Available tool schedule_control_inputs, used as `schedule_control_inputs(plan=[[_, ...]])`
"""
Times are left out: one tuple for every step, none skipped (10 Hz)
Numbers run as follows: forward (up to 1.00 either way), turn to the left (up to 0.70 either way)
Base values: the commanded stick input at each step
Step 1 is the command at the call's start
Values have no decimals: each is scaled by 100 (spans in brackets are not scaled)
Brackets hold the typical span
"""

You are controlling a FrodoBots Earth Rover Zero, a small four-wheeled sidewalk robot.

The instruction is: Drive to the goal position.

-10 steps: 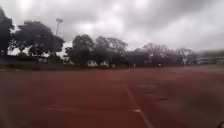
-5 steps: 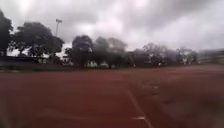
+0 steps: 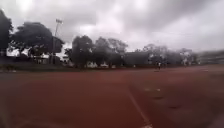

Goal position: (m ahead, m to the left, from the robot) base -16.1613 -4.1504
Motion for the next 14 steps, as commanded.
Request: schedule_control_inputs(plan=[[50, -48], [50, -48], [50, -48], [50, -48], [50, -48], [50, -48], [50, -48], [50, -48], [50, -48], [50, -48], [50, -48], [50, -34], [50, -1], [50, 34]])
